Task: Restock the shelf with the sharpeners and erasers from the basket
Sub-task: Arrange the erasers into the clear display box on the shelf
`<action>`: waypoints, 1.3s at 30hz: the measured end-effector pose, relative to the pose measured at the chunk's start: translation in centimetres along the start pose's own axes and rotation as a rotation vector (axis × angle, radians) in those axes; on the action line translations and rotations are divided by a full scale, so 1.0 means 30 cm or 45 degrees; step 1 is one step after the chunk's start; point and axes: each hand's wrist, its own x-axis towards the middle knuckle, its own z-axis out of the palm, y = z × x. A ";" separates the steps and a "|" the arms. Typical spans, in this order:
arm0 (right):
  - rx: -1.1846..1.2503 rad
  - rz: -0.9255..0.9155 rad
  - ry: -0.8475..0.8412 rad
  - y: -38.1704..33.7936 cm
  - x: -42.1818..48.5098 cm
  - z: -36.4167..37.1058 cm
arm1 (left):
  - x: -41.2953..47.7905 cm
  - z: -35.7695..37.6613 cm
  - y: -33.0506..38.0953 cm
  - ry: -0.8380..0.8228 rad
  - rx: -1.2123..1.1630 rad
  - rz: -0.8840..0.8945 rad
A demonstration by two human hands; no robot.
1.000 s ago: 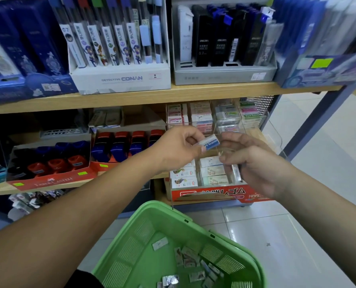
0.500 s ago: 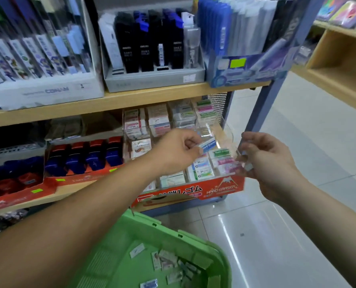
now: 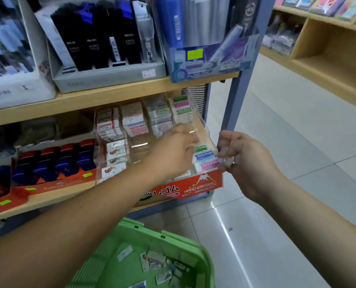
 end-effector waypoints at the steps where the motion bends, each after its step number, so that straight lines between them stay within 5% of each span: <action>1: 0.084 0.013 -0.048 -0.005 0.001 -0.008 | 0.001 -0.008 0.009 0.067 -0.067 0.002; 5: 0.147 0.021 -0.279 -0.007 -0.010 -0.014 | -0.011 -0.048 0.080 -0.050 -0.565 -0.067; 10: 0.180 0.062 -0.389 -0.007 -0.024 -0.009 | -0.036 -0.077 0.094 -0.225 -0.549 0.013; 18: 0.005 0.007 -0.130 -0.004 -0.015 0.015 | -0.066 -0.161 0.034 -0.129 -0.802 -0.234; 23: -0.163 -0.032 -0.176 0.000 -0.049 0.080 | -0.104 -0.234 -0.047 -0.115 -0.900 -0.343; 34: -0.324 -0.028 -0.555 0.130 -0.024 0.318 | -0.259 -0.357 -0.322 0.304 -0.406 -0.518; 39: -0.364 -0.078 -0.432 0.132 -0.040 0.388 | -0.283 -0.358 -0.412 0.151 -0.194 -0.458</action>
